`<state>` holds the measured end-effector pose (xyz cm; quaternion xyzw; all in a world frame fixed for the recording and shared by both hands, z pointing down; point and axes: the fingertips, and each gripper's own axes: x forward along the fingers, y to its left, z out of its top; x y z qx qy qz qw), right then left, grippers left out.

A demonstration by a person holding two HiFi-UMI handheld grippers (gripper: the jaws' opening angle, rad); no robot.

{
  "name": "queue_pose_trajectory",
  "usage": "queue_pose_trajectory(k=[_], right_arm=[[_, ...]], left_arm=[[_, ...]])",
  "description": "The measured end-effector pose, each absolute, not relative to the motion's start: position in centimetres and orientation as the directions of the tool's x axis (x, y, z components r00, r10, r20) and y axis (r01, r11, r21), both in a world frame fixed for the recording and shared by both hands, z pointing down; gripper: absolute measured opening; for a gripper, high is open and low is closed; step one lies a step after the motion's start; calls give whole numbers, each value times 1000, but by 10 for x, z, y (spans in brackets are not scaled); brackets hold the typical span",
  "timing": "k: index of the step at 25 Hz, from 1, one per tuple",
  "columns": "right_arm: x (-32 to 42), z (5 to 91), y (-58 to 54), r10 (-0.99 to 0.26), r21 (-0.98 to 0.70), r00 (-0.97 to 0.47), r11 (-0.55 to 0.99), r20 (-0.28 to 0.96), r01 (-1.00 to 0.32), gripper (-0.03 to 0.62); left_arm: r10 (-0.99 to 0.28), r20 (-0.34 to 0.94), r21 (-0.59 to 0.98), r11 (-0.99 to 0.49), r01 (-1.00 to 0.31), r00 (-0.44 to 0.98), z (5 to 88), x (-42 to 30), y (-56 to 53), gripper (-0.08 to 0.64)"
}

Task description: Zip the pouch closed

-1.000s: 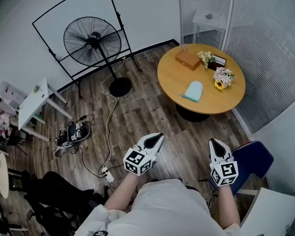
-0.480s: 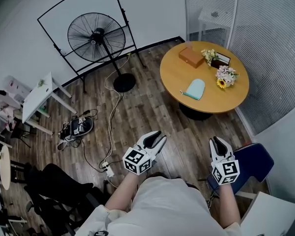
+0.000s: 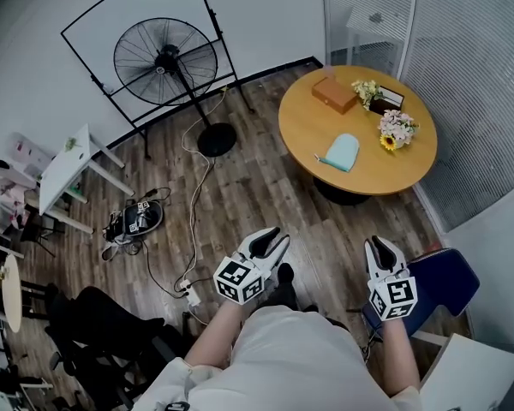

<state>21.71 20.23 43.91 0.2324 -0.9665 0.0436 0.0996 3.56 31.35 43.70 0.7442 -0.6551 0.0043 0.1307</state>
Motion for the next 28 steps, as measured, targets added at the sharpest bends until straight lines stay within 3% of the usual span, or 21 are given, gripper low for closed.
queue_pose_trajectory(k=[28], right_arm=[[42,441,101,-573,10,-771,804,276,-594,58]], left_arm=[[-924,164,215,-307,-927,345,445,-147,178,130]])
